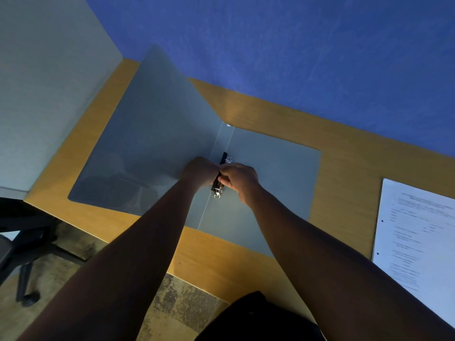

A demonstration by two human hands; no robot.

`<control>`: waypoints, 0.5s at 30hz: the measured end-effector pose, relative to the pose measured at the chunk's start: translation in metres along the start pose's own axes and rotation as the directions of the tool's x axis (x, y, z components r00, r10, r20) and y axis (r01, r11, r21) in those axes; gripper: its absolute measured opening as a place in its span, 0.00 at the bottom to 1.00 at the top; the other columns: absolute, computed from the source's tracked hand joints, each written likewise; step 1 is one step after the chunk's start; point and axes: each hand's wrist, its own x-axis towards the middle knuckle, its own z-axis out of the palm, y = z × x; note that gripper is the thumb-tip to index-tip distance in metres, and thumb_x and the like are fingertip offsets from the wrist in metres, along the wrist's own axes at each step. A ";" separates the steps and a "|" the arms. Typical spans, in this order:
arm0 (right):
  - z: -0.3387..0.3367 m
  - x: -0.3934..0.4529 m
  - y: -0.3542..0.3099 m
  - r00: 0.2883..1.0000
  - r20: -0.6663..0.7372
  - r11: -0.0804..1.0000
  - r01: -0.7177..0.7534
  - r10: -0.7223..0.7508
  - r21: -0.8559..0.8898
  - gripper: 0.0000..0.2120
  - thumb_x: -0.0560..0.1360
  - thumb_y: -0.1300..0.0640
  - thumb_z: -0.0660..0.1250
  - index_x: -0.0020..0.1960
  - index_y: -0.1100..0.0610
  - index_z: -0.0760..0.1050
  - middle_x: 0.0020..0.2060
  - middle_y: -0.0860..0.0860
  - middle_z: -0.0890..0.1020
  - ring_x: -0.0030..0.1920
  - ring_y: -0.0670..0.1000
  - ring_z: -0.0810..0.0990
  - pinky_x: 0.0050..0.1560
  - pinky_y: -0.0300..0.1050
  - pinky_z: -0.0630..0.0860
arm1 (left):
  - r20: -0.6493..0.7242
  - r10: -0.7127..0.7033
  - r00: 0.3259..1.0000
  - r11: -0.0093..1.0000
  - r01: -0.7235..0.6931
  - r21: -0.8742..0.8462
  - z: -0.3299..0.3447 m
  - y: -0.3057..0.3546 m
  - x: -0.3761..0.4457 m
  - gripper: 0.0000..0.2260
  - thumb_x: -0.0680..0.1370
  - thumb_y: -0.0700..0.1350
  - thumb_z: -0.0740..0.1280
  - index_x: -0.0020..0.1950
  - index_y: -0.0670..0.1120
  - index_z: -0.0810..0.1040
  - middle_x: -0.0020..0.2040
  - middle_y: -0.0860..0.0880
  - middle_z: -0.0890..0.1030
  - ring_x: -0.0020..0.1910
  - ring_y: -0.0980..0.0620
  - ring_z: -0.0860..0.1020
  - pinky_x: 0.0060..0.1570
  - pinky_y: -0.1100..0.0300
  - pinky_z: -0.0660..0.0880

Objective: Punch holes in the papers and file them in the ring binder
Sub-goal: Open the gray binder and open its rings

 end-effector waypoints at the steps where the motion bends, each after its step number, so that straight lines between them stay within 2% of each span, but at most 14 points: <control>1: 0.000 0.002 0.001 1.000 0.008 0.999 0.009 -0.009 -0.032 0.08 0.72 0.70 0.70 0.51 0.66 0.82 0.46 0.61 0.84 0.38 0.50 0.83 0.41 0.38 0.83 | -0.004 0.021 1.000 0.998 -0.021 0.052 0.000 0.000 -0.002 0.13 0.80 0.44 0.64 0.54 0.38 0.83 0.52 0.40 0.85 0.47 0.44 0.83 0.47 0.58 0.79; 3: -0.002 0.001 0.001 0.998 0.051 0.992 0.043 -0.038 -0.118 0.12 0.75 0.68 0.67 0.57 0.66 0.80 0.52 0.60 0.84 0.41 0.48 0.82 0.41 0.35 0.82 | -0.012 0.065 0.998 0.986 -0.062 0.155 0.000 0.000 -0.007 0.12 0.78 0.47 0.65 0.48 0.41 0.85 0.46 0.41 0.85 0.46 0.43 0.82 0.42 0.60 0.74; 4: -0.003 0.000 0.001 0.996 0.083 0.988 0.056 -0.045 -0.147 0.11 0.76 0.68 0.65 0.58 0.65 0.79 0.50 0.58 0.84 0.40 0.47 0.82 0.40 0.34 0.80 | -0.027 0.077 0.997 0.980 -0.071 0.187 0.001 0.000 -0.009 0.11 0.77 0.47 0.65 0.47 0.43 0.85 0.44 0.43 0.84 0.46 0.44 0.82 0.40 0.60 0.73; 6: -0.003 -0.001 0.003 0.994 0.098 0.978 0.072 -0.053 -0.198 0.10 0.76 0.67 0.63 0.51 0.58 0.82 0.36 0.53 0.85 0.35 0.46 0.81 0.40 0.37 0.80 | -0.074 0.087 0.993 0.973 -0.069 0.219 0.004 -0.002 -0.009 0.08 0.74 0.45 0.67 0.48 0.47 0.85 0.45 0.47 0.84 0.49 0.45 0.83 0.42 0.60 0.74; 7: -0.002 0.002 0.006 0.995 0.037 0.964 0.099 -0.093 -0.248 0.11 0.75 0.66 0.64 0.45 0.53 0.82 0.32 0.52 0.84 0.34 0.48 0.81 0.42 0.41 0.81 | -0.109 0.092 0.990 0.975 -0.067 0.212 0.006 -0.002 -0.010 0.09 0.74 0.44 0.67 0.51 0.49 0.84 0.49 0.48 0.85 0.52 0.46 0.82 0.46 0.59 0.76; 8: -0.001 0.006 0.008 0.987 -0.047 0.939 0.129 -0.151 -0.319 0.11 0.72 0.64 0.66 0.40 0.50 0.82 0.33 0.52 0.83 0.35 0.50 0.81 0.43 0.46 0.81 | -0.137 0.100 0.986 0.978 -0.071 0.198 0.007 -0.001 -0.011 0.11 0.73 0.43 0.68 0.54 0.50 0.83 0.53 0.49 0.84 0.55 0.47 0.81 0.51 0.58 0.77; 9: -0.002 0.007 0.009 0.972 -0.116 0.913 0.146 -0.204 -0.382 0.09 0.71 0.62 0.66 0.39 0.50 0.81 0.36 0.52 0.84 0.37 0.51 0.81 0.42 0.46 0.79 | -0.160 0.118 0.980 0.978 -0.087 0.187 0.009 0.000 -0.013 0.13 0.73 0.44 0.69 0.57 0.51 0.81 0.56 0.50 0.83 0.58 0.47 0.80 0.55 0.56 0.77; 11: -0.005 0.006 0.008 0.945 -0.185 0.883 0.166 -0.270 -0.440 0.08 0.70 0.61 0.66 0.44 0.51 0.80 0.41 0.50 0.84 0.40 0.50 0.81 0.40 0.41 0.76 | -0.204 0.192 0.960 0.968 -0.152 0.198 0.012 0.001 -0.015 0.16 0.74 0.46 0.69 0.61 0.52 0.78 0.59 0.49 0.80 0.60 0.47 0.79 0.59 0.54 0.75; 15: -0.009 0.004 0.003 0.929 -0.139 0.828 0.230 -0.344 -0.511 0.12 0.71 0.61 0.66 0.53 0.50 0.76 0.47 0.49 0.83 0.48 0.51 0.81 0.49 0.45 0.79 | -0.246 0.335 0.910 0.919 -0.258 0.297 0.019 0.005 -0.017 0.11 0.76 0.48 0.68 0.59 0.51 0.78 0.59 0.46 0.78 0.57 0.43 0.79 0.54 0.52 0.76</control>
